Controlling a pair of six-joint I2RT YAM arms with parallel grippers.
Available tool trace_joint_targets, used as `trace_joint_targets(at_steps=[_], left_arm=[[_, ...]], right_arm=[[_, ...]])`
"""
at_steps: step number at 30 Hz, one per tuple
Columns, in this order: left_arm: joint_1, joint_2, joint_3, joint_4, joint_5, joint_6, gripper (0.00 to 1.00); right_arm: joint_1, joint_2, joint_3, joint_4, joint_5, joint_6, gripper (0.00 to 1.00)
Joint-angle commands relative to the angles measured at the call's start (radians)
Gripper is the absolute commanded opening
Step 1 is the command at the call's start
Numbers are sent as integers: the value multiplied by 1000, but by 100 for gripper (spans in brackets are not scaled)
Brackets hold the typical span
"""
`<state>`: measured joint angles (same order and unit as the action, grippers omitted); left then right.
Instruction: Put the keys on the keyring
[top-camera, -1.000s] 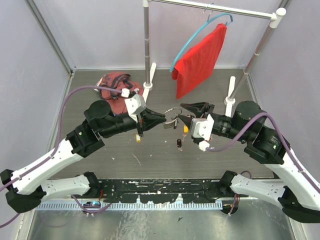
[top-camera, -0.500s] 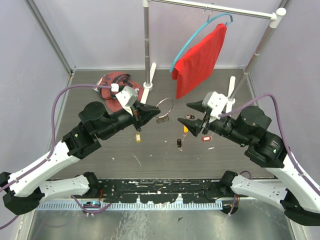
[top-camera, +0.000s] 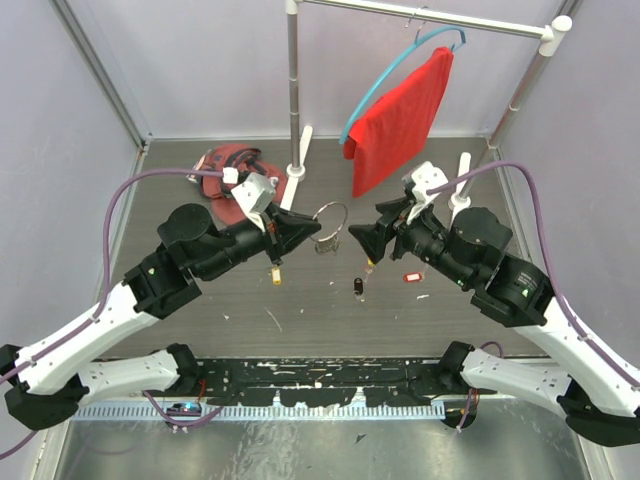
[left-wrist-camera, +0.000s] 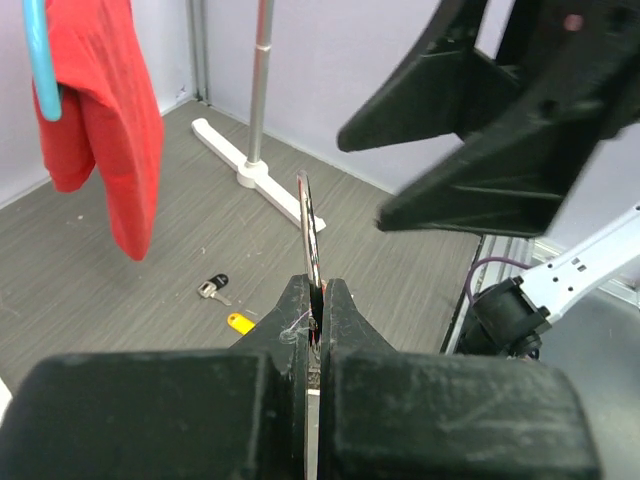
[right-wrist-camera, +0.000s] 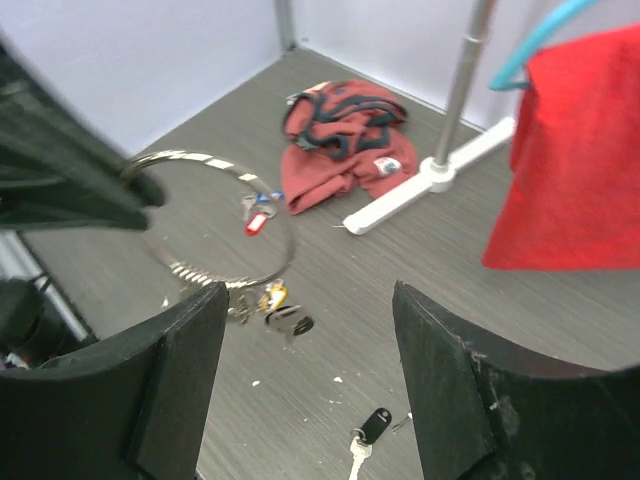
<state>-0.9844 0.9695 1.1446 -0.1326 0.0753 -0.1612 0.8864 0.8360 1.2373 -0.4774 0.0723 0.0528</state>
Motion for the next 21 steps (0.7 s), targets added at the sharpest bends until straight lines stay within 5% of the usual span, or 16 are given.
trace_joint_targets(at_steps=[1, 7, 15, 21], left_arm=[[0, -38, 4, 79, 64, 18, 0], [0, -46, -8, 128, 46, -28, 0], [0, -54, 34, 91, -114, -118, 0], [0, -52, 54, 127, -177, -159, 0]], right_arm=[[-2, 10, 41, 79, 228, 103, 72], [-1, 39, -2, 195, 103, 242, 71], [-1, 4, -27, 164, -14, 81, 62], [-1, 20, -32, 177, -387, 39, 58]])
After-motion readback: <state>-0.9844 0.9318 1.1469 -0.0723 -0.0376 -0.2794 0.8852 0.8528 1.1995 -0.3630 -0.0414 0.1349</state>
